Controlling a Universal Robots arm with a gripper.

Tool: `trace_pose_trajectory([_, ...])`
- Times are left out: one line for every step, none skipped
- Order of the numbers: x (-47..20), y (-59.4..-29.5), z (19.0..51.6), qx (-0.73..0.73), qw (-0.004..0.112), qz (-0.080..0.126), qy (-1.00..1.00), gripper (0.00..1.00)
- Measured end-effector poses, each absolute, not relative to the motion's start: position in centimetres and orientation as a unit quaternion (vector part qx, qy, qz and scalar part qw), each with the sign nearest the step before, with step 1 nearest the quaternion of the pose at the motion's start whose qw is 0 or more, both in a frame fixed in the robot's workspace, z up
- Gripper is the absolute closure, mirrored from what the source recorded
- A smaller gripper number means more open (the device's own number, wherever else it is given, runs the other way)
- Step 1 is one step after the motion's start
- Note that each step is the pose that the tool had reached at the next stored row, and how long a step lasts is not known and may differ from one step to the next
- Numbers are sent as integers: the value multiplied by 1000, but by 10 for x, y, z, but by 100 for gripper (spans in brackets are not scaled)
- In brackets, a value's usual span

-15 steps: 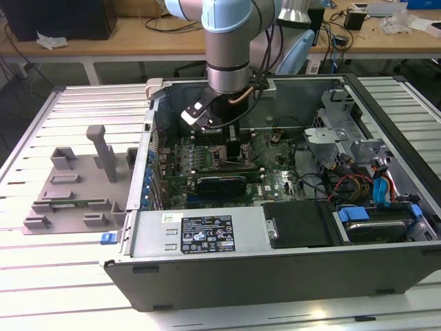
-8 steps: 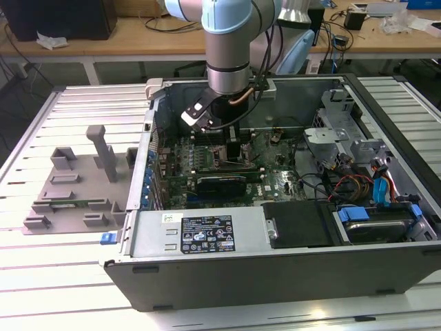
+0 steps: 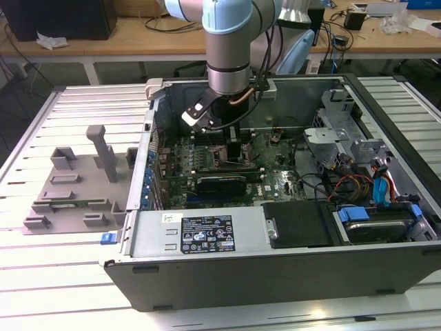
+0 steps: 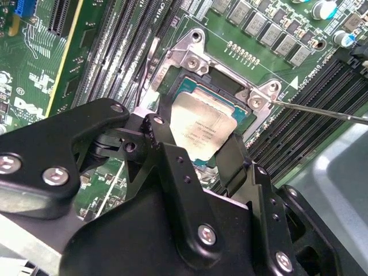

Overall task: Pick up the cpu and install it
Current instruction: 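Place the cpu into insertion slot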

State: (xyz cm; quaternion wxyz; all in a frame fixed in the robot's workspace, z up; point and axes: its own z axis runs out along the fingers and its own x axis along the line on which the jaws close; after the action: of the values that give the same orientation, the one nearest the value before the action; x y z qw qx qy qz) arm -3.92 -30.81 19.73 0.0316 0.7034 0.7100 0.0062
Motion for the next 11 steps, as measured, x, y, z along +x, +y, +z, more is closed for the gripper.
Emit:
trace_pose_trajectory([-39,-308,197,703,32,6,710,45])
trace_pose_trajectory([-39,-308,197,703,32,6,710,45])
trace_pose_trajectory([-39,-308,197,703,31,6,710,45])
trace_pose_trajectory([-39,-309,197,703,31,7,710,45])
trace_pose_trajectory([-39,-309,197,703,32,7,710,45])
trace_pose_trajectory([-39,-309,197,703,32,6,710,45])
trace_pose_trajectory([-39,-309,197,703,32,6,710,45])
trace_pose_trajectory([-39,-309,197,703,32,6,710,45])
trace_pose_trajectory([-39,-309,197,703,32,6,710,45])
trace_pose_trajectory([-39,-309,197,703,32,6,710,45])
trace_pose_trajectory([-38,-309,197,703,32,6,710,45])
